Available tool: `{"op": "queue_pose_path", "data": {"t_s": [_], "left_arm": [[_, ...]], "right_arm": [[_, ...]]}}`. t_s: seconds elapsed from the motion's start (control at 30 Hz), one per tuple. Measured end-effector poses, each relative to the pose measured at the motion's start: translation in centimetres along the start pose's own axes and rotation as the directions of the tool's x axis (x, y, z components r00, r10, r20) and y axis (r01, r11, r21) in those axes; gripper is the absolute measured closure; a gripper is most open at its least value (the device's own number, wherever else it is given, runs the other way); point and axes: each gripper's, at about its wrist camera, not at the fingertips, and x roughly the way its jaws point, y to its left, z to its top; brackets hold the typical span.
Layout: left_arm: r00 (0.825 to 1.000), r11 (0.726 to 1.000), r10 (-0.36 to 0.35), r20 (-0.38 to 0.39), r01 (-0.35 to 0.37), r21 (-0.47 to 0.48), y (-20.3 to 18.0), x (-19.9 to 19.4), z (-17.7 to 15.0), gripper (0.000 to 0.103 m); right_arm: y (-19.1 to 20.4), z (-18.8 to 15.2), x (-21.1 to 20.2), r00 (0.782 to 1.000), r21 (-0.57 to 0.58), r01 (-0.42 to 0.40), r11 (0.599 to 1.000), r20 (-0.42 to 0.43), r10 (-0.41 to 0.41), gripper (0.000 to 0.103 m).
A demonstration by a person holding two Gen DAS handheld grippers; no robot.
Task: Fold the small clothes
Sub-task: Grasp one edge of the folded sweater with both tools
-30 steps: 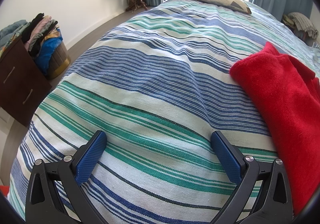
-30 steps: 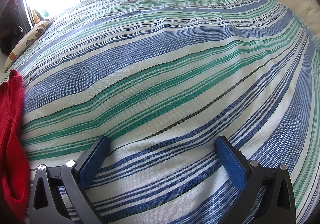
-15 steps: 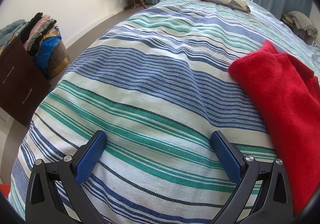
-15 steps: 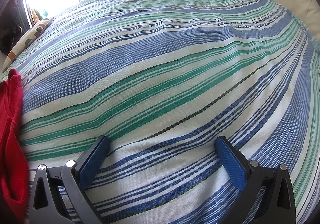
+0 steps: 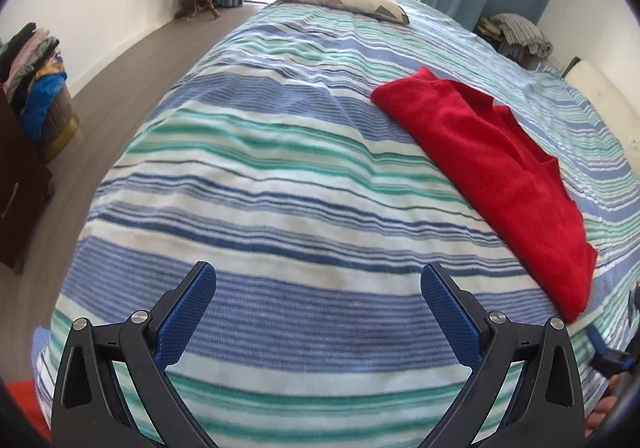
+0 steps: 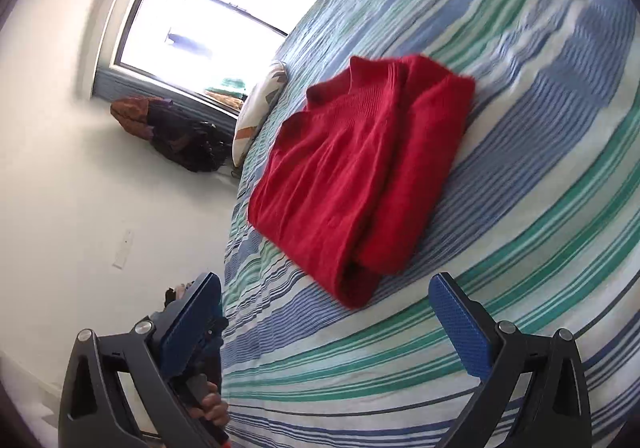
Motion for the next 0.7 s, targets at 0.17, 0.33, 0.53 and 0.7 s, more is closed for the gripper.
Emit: {"op": "queue_pose_path", "data": {"t_s": [0.17,0.33,0.53,0.7], "left_arm": [[0.999,0.999,-0.028,-0.026,0.027,-0.042,1.0,-1.5,-1.5,0.001],[0.985,0.984,-0.172,-0.026,0.17,-0.046,0.4,-1.7,0.4,0.001],[0.913,0.904,-0.403,-0.067,0.386,-0.184,-2.2,6.8,11.0,0.001],[0.892,0.871,-0.423,-0.159,0.352,-0.343,-3.0,15.7,15.3,0.003]], "right_arm": [[0.9,-1.2,5.0,0.966,0.071,0.129,0.989,0.214,-0.142,0.001],[-1.2,1.3,7.2,0.984,0.199,0.09,0.976,0.132,-0.117,0.074],[-1.6,1.5,6.7,0.994,0.196,0.042,0.98,0.095,-0.061,0.065],[-1.1,1.1,6.0,0.997,0.194,-0.011,0.981,0.073,-0.003,0.051]]}}
